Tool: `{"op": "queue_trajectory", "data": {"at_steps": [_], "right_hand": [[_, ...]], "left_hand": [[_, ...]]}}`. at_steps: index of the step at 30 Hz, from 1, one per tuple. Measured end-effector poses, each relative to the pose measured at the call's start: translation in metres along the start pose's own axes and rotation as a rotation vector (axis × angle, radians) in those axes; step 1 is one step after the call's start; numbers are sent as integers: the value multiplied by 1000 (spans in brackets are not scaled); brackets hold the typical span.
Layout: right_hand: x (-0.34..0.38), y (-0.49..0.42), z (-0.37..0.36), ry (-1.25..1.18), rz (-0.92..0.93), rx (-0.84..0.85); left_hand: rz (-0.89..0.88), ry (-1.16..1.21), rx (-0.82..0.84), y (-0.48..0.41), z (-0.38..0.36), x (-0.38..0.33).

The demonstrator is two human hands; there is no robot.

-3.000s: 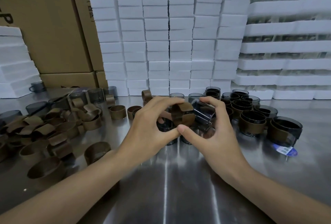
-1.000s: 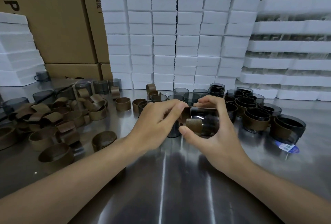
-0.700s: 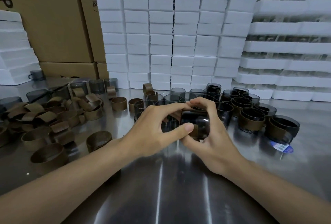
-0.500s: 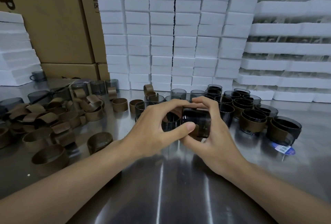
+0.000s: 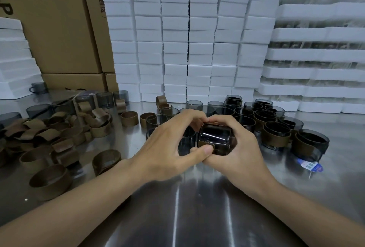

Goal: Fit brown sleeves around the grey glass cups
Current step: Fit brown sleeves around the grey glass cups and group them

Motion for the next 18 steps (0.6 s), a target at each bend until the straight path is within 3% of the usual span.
{"op": "queue_trajectory", "data": {"at_steps": [18], "right_hand": [[13, 9, -12, -26, -29, 9]], "left_hand": [[44, 4, -27, 0, 0, 8]]}}
Point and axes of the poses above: each hand's wrist, its own y-axis away from the middle knuckle, its own z-axis out of the back of the hand, x = y × z, the point moved 7 cm from there along -y, towards the middle knuckle, and after that the axes turned 15 degrees about -y, right-handed, at the moved point
